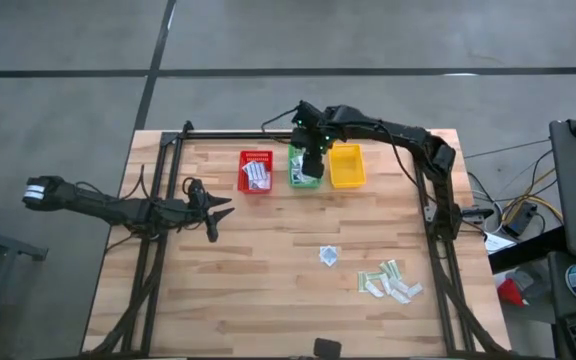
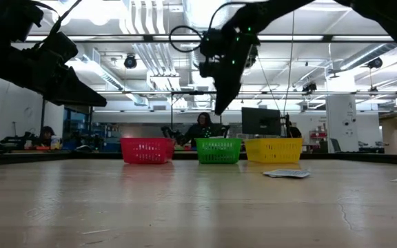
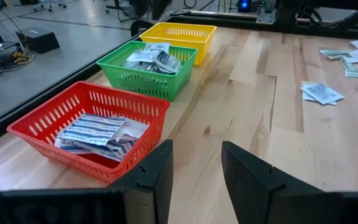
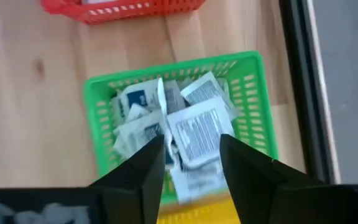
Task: Pick & Place First Aid Supplies
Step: Put the alcohol pad into the green basket
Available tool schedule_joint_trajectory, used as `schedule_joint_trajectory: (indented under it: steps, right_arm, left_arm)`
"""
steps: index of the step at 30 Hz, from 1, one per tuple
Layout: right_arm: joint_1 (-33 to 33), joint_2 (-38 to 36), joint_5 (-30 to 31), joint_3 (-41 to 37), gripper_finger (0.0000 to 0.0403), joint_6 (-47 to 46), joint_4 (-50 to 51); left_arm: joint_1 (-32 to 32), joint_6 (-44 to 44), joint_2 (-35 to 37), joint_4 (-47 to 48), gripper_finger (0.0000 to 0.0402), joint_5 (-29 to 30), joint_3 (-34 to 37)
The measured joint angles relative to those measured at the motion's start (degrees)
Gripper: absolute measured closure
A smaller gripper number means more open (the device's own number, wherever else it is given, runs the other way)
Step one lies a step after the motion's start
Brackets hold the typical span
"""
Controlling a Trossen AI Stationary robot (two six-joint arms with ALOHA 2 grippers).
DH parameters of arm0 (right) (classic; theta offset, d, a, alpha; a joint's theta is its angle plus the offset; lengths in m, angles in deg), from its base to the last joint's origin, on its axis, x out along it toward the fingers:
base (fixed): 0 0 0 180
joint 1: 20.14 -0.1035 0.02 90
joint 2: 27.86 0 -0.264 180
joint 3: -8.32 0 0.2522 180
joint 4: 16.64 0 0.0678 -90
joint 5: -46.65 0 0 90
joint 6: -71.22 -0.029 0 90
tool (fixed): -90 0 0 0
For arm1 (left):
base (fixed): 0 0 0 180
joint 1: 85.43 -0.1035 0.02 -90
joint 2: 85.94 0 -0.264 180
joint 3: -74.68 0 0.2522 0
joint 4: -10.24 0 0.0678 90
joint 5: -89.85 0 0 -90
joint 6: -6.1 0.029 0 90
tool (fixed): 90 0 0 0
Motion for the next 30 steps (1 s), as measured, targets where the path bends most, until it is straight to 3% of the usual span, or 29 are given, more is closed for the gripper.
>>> schedule_joint_trajectory:
  steps: [4,10,19,30]
  right_arm:
    - [-1.15,0.00,-1.66,5.35,0.0249,0.35,11.00]
    - [-5.26,-2.17,-15.50,6.42,0.0261,1.90,18.12]
    - [-17.66,-11.45,-16.10,-9.17,0.0280,-0.88,13.72]
    - [-26.80,-17.73,-15.93,-28.49,0.0291,-10.37,-4.47]
  left_arm:
    - [0.02,-0.09,0.00,0.02,0.0268,0.00,0.00]
    - [0.02,-0.16,0.00,0.02,0.0268,0.00,0.00]
    - [0.00,-0.22,0.00,0.02,0.0268,0.00,0.00]
    - [0.00,-0.14,-0.02,0.06,0.0268,0.00,0.00]
